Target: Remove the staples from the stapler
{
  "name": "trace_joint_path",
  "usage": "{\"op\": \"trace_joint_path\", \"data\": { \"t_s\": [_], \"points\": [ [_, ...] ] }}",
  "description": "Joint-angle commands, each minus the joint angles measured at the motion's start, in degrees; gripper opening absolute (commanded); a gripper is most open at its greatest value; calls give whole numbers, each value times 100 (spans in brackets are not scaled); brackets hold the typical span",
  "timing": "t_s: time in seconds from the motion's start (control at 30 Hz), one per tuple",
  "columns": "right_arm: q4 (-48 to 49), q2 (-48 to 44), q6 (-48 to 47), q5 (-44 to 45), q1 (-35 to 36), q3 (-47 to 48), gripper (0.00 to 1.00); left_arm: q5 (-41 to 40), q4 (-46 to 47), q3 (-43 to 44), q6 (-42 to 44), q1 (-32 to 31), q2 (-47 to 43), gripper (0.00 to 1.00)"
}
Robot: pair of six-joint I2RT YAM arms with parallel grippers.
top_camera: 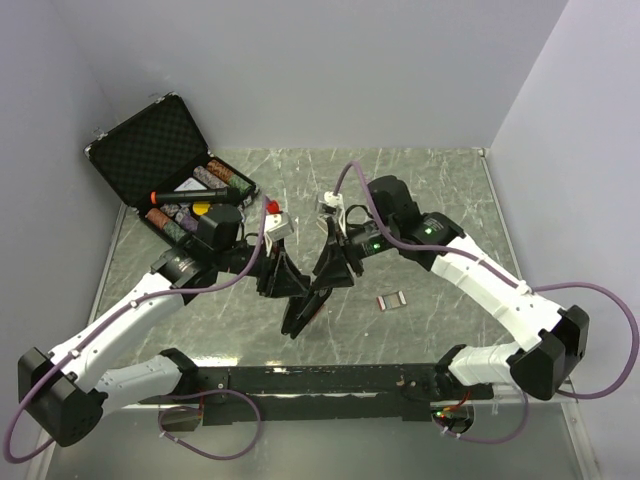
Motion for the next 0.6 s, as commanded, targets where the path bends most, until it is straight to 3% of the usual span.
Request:
{"op": "trace_joint_path", "data": {
  "t_s": [0.0, 0.13, 0.57],
  "points": [
    [218, 68, -125, -18, 134, -75, 56, 298, 362, 244, 1, -29, -226, 1],
    [157, 121, -169, 44, 248, -137, 54, 290, 415, 227, -51, -29, -279, 1],
    [78, -99, -169, 264, 354, -514, 34, 141, 459, 341, -78, -29, -323, 1]
  ]
}}
